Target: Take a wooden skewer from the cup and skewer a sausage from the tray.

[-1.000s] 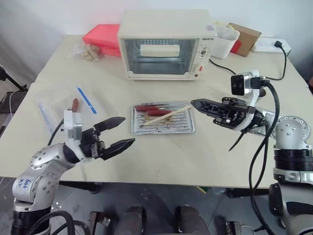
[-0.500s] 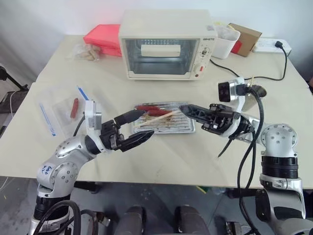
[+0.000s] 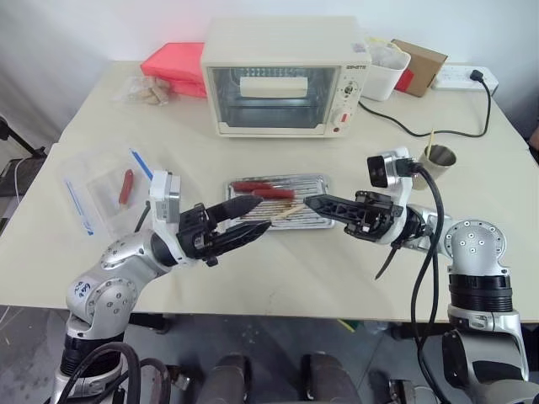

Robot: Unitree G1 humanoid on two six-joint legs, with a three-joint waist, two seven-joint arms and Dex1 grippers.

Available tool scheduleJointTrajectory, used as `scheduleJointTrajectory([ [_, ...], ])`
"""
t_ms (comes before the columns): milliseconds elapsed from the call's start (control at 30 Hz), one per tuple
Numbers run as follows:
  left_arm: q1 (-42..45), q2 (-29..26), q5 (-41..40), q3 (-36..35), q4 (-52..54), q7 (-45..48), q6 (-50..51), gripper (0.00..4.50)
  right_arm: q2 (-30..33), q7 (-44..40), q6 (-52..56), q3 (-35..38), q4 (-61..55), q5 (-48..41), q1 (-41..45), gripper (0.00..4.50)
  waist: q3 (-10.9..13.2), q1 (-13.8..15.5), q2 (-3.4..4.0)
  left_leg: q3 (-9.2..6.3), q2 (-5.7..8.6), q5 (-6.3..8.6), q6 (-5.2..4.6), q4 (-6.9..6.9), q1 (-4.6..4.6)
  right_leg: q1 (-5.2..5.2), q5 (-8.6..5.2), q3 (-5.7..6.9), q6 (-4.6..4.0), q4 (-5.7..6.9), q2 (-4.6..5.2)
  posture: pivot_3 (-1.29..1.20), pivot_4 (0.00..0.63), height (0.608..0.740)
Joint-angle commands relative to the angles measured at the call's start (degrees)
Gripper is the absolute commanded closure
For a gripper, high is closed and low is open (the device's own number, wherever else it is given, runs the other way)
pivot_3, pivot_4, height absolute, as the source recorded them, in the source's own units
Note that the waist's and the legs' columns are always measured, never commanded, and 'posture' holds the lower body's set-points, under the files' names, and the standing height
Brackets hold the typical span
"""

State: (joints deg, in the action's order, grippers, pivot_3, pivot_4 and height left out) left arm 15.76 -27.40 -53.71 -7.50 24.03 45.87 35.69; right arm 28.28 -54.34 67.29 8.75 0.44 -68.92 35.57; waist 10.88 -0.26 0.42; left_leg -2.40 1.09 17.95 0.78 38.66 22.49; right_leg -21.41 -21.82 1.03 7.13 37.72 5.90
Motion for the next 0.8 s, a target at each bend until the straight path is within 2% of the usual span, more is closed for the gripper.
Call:
scheduleJointTrajectory([
  [33, -0.41, -0.31, -0.13, 0.33, 2.35, 0.3, -0.61, 3.27, -0.63, -1.03, -1.15, 1.03, -0.7, -0.42, 0.37, 4.5, 0.0, 0.01, 0.0, 0.0, 0.0, 0.0, 0.0, 0.01, 0.0, 0.0, 0.0, 0.0, 0.0, 0.0, 0.0, 0.0, 0.15, 0.74],
  [100, -0.52, -0.26, 0.3, 0.58, 2.3, -0.07, -0.73, 3.8, -0.8, -0.98, -1.24, 1.21, -0.64, -0.5, 0.36, 4.5, 0.0, 0.03, 0.0, 0.01, 0.01, 0.0, 0.0, 0.01, 0.0, 0.0, 0.0, -0.01, 0.0, -0.01, 0.01, 0.0, 0.15, 0.74],
  [233, -0.22, 0.65, 0.53, 0.76, 1.77, -3.5, 0.25, 3.8, -1.11, -0.73, -1.39, 1.45, -0.74, -0.95, 0.16, 4.5, 0.0, 0.05, 0.0, 0.0, 0.01, 0.0, 0.0, 0.02, 0.01, 0.0, 0.0, -0.01, 0.0, -0.02, 0.01, 0.0, 0.15, 0.74],
  [300, -0.12, 0.0, -2.34, 0.88, 1.83, -4.2, 3.4, 3.8, -1.17, -0.74, -1.38, 1.48, -0.99, -1.01, -0.08, 4.5, 0.0, 0.04, 0.0, 0.0, 0.02, 0.0, 0.0, 0.01, 0.01, 0.01, 0.0, -0.01, 0.0, -0.02, 0.02, 0.0, 0.15, 0.74],
  [400, 0.15, -0.03, -3.12, 0.75, 2.1, -5.5, 4.75, 3.31, -1.22, -0.78, -1.34, 1.55, -1.17, -1.13, -0.27, 4.5, 0.0, 0.03, 0.0, 0.0, 0.01, 0.0, 0.0, 0.01, 0.0, 0.0, 0.0, -0.02, 0.0, -0.02, 0.02, 0.0, 0.15, 0.74],
  [500, 0.3, 0.52, -2.66, 0.45, 1.99, -5.94, 4.16, 2.39, -1.27, -0.74, -1.33, 1.63, -1.4, -1.29, -0.55, 4.5, 0.0, 0.03, 0.0, 0.0, 0.01, 0.0, 0.0, 0.0, 0.0, 0.0, 0.0, -0.02, 0.0, -0.03, 0.02, 0.0, 0.15, 0.74],
  [767, 0.31, 0.82, -3.56, 0.82, 2.18, -5.77, 4.5, 2.39, -1.48, -0.68, -1.69, 1.47, -1.82, -1.02, -1.34, 4.5, 0.0, 0.04, 0.0, 0.01, 0.01, 0.0, 0.0, -0.01, 0.0, 0.01, 0.0, -0.02, 0.0, -0.05, 0.01, 0.0, 0.15, 0.74],
  [800, 0.19, 0.93, -3.63, 0.81, 2.2, -5.92, 4.48, 2.57, -1.56, -0.68, -1.76, 1.46, -1.82, -0.96, -1.39, 4.5, 0.0, 0.04, 0.0, 0.0, 0.01, 0.0, 0.0, -0.02, 0.0, 0.0, 0.0, -0.02, 0.0, -0.05, 0.01, 0.0, 0.15, 0.74],
])
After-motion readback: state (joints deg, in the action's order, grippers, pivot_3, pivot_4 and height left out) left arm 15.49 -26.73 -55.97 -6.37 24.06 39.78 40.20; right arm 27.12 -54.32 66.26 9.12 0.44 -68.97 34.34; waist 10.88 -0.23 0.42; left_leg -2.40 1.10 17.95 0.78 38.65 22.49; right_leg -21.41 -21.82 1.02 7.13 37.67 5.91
